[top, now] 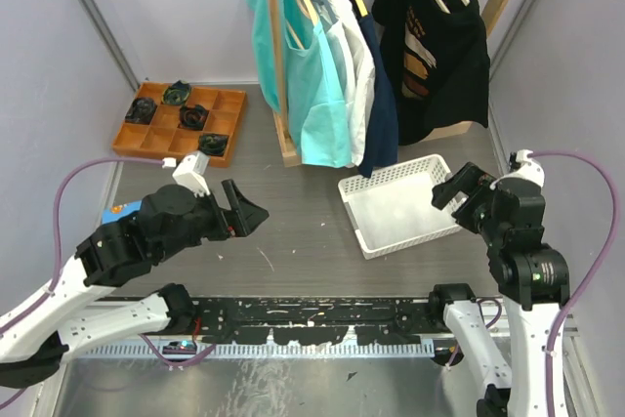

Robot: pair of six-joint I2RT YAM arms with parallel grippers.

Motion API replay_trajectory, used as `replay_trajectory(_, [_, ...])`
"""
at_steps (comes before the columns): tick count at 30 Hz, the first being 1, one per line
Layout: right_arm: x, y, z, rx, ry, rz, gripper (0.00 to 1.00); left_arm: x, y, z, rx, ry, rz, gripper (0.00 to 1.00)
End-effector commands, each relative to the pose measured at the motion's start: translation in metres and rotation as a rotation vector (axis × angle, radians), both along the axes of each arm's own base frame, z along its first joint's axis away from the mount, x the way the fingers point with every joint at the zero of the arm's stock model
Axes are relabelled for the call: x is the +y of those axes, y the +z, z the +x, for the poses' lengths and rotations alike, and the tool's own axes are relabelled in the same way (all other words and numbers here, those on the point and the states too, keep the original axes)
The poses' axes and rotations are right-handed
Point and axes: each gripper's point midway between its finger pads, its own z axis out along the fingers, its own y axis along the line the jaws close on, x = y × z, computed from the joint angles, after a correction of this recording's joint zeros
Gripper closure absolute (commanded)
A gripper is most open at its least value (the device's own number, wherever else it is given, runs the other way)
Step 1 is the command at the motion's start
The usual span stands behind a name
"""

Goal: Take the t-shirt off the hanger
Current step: Pick up the hanger from the clothesline.

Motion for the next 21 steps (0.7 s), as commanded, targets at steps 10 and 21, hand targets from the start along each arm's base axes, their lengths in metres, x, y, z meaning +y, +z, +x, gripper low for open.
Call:
replay_trajectory(10, [0.023, 0.016, -0.010, -0.137, 0.088, 0.105, 0.00, 0.030, 0.028, 0.015, -0.124, 0.191, -0.206, 0.02])
replay_trajectory(21, [0.018, 0.069, 0.006, -0.164, 0.136, -0.005, 0.00, 0.065, 0.061, 0.016, -0.211, 0.280, -0.198, 0.02])
